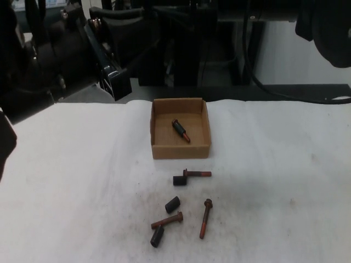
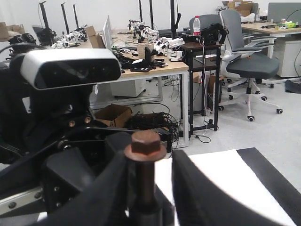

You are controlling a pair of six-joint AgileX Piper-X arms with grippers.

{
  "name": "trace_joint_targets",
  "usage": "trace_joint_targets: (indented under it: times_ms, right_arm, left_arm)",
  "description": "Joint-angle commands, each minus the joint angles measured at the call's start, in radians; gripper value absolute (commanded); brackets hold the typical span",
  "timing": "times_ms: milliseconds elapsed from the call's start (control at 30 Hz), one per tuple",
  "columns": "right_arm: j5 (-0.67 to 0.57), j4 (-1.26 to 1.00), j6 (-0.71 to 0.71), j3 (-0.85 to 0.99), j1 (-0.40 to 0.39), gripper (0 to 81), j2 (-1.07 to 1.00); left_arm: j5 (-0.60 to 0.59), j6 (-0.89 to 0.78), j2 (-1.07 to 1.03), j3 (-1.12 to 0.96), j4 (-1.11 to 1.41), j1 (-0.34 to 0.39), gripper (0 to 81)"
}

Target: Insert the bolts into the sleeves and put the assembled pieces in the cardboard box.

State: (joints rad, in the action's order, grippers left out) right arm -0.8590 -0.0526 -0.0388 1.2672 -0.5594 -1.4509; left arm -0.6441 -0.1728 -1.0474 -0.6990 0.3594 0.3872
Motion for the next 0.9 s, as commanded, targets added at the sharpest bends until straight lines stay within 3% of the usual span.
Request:
trace_joint_targets:
  times_ms: [0, 400, 500, 633, 867]
  right_arm:
    - [-0.010, -0.012, -0.001, 0.004, -0.001, 43.0, 0.004]
    - [-0.007, -0.042, -0.017, 0.004, 0.004, 43.8, 0.006]
    - [0.013, -0.113, -0.099, 0.004, 0.017, 43.8, 0.013]
    - [0.022, -0.223, -0.228, 0.004, 0.059, 43.8, 0.024]
    - [0.022, -0.104, -0.232, 0.005, 0.136, 40.4, 0.056]
  left_arm:
    - [-0.001, 0.009, 0.006, -0.011, 0.020, 0.003, 0.0]
    - [-0.001, 0.009, 0.006, -0.011, 0.014, 0.003, 0.0]
    - [-0.001, 0.009, 0.006, -0.011, -0.047, 0.003, 0.0]
    - [-0.001, 0.016, 0.000, -0.011, -0.176, 0.003, 0.0]
    - [0.020, -0.011, -0.085, -0.077, -0.307, 0.003, 0.0]
